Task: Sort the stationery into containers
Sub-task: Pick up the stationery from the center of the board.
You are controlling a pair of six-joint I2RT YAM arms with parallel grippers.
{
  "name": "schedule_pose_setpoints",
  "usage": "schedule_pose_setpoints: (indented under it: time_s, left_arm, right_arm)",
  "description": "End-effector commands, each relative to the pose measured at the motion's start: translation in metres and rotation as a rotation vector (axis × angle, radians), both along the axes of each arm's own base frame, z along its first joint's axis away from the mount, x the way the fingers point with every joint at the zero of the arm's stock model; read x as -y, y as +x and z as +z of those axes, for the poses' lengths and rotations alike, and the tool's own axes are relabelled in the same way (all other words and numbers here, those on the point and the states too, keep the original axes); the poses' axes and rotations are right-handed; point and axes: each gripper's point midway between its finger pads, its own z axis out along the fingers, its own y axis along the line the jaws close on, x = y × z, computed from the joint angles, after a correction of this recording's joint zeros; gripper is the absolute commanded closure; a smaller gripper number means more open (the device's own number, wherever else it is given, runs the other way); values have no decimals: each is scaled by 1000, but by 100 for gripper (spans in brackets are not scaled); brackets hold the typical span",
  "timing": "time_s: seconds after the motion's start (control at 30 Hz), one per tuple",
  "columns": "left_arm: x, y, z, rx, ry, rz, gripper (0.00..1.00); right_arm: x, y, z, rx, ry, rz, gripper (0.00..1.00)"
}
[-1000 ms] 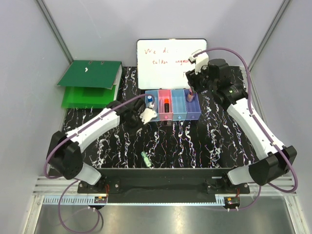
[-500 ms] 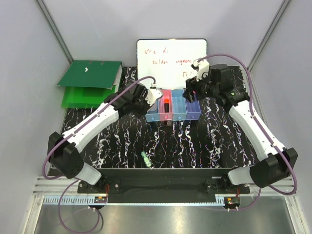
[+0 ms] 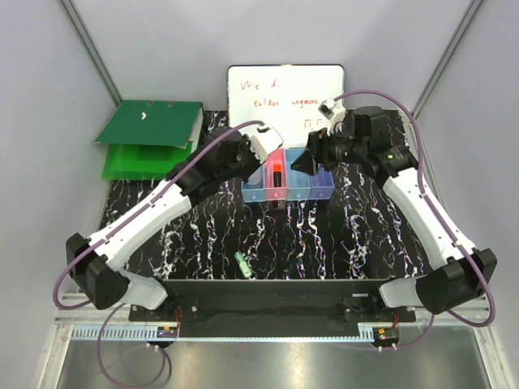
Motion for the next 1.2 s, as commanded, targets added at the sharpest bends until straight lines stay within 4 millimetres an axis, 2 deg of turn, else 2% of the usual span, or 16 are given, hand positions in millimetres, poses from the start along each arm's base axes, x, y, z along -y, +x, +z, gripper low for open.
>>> schedule_pose_setpoints:
  time_s: [0.0,0.13,0.27,0.5,0.6,0.8,1.0,1.1,1.17]
  left_arm:
    - [20,-4,71,143,-151,-31,100]
    - [34,-17,74,156,-149,-93,100]
    - [50,-29,64,134,-135,-163,100]
    - [69,-34,49,95,-114,-208,100]
    - [75,-33,49,91,-113,-219,100]
    - [80,-27,47,95,-99,-218,100]
    - [80,-24,59,118,-115,-205,100]
    - [79,-23,65,139,-118,-203,100]
    - [80,-22,68,147,-121,-201,100]
  right_arm:
    - [-12,1,24,-1,92,44,25]
    - [-18,4,36,9,121,62,26]
    - [-19,9,42,28,130,57,26]
    - [-19,9,47,36,136,54,28]
    - [-19,8,49,40,139,57,28]
    - [-17,7,51,50,136,45,29]
    - [-15,6,42,44,122,43,35]
    - [-14,6,38,40,115,33,39]
    - [-13,6,37,37,114,30,45]
